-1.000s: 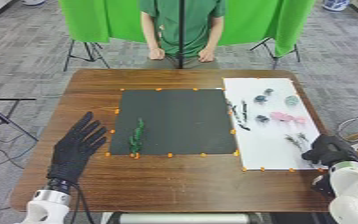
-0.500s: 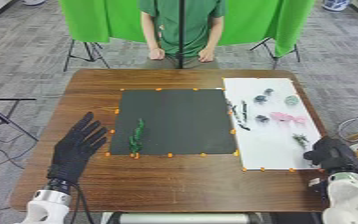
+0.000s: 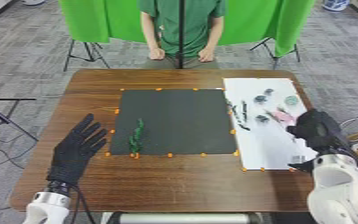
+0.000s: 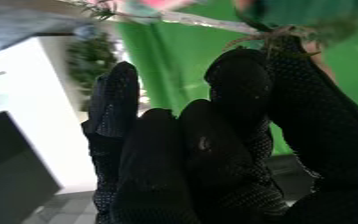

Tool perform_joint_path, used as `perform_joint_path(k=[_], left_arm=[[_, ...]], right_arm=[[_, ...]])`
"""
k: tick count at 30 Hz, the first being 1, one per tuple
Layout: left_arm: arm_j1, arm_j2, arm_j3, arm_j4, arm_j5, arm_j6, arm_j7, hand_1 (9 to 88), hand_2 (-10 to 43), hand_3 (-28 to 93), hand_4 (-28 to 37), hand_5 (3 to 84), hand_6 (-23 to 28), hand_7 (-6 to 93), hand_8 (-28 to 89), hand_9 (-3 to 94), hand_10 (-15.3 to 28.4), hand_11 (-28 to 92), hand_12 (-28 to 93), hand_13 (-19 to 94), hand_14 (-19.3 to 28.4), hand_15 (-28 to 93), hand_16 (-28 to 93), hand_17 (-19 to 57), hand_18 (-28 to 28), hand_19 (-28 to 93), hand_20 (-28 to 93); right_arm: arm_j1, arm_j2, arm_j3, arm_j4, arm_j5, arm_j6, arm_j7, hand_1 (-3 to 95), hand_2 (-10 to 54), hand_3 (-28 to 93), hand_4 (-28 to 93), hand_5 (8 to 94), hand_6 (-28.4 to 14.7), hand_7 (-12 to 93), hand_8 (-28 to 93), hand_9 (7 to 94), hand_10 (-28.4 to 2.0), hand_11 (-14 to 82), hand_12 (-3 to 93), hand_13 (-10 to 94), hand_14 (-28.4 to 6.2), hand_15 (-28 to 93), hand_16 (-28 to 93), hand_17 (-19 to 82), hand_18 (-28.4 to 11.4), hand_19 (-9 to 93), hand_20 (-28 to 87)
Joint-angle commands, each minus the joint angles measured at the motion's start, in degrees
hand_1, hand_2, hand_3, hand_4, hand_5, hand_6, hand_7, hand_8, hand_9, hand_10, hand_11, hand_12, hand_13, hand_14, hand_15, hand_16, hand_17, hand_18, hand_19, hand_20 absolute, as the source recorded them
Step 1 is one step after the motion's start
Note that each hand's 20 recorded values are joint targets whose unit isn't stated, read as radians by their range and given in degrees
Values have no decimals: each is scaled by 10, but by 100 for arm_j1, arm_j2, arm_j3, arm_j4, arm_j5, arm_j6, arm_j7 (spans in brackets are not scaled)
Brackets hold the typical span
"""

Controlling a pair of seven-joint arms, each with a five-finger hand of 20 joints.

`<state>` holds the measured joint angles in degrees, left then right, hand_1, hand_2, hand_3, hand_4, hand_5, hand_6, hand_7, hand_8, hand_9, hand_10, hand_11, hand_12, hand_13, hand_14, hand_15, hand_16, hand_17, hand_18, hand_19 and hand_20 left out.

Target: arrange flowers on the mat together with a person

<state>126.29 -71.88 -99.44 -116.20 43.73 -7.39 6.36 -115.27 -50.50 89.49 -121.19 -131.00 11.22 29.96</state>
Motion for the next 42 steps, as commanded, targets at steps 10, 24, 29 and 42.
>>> perform_joint_path(k=[10, 24, 29, 42], left_arm=[[238, 8, 17, -43, 18, 35, 28, 264, -15, 703, -273, 291, 20, 172, -95, 247, 113, 173, 154, 236, 138, 222, 13, -93, 211, 425, 75], [117, 35, 120, 1, 18, -51, 13, 261, -15, 706, -279, 297, 8, 197, -112, 252, 116, 217, 133, 237, 143, 283, -14, -94, 215, 441, 70], [-45, 46, 159, 65, 14, -65, -100, 261, -15, 707, -280, 299, 10, 202, -114, 253, 118, 228, 126, 238, 145, 295, -20, -95, 216, 444, 67], [-182, 104, 203, 150, 21, -158, -236, 260, -16, 712, -282, 298, 13, 211, -121, 254, 119, 254, 111, 238, 148, 334, -41, -95, 217, 452, 60]], right_arm=[[3243, -973, -3029, 786, 818, -2601, -341, 393, -95, 846, -142, 797, -18, 604, 216, 852, -93, 745, 479, 871, -81, 868, 264, 430, -192, 871, 270], [3785, -1638, -4400, 1839, -509, -2663, 28, 387, -95, 848, -149, 809, -8, 589, 210, 859, -89, 732, 465, 883, -72, 855, 259, 443, -193, 882, 250], [3765, -1812, -4567, 1952, -786, -2379, 188, 374, -95, 857, -155, 828, 5, 576, 204, 875, -82, 724, 460, 901, -62, 850, 257, 457, -193, 892, 237], [3556, -2171, -4519, 2049, -741, -2282, 296, 344, -65, 817, -218, 933, 25, 535, -63, 936, -71, 673, 444, 937, -57, 847, 240, 515, -197, 932, 180]])
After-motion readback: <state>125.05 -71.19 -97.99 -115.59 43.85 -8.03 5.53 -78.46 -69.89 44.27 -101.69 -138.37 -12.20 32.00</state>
